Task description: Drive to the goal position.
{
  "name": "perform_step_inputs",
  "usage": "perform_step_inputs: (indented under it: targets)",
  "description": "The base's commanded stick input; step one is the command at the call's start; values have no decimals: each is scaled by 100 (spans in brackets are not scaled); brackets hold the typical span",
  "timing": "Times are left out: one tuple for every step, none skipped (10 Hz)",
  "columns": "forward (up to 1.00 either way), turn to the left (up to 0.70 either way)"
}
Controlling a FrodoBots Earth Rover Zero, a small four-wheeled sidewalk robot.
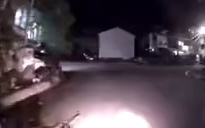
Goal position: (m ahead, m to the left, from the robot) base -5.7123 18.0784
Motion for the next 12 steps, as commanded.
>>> perform_step_inputs:
  targets:
    - [100, 0]
    - [100, 0]
    - [100, 0]
    - [100, 0]
    - [100, 0]
    - [100, 0]
    - [100, 0]
    - [100, 0]
    - [100, 0]
    - [100, 0]
    - [100, 0]
    - [100, 0]
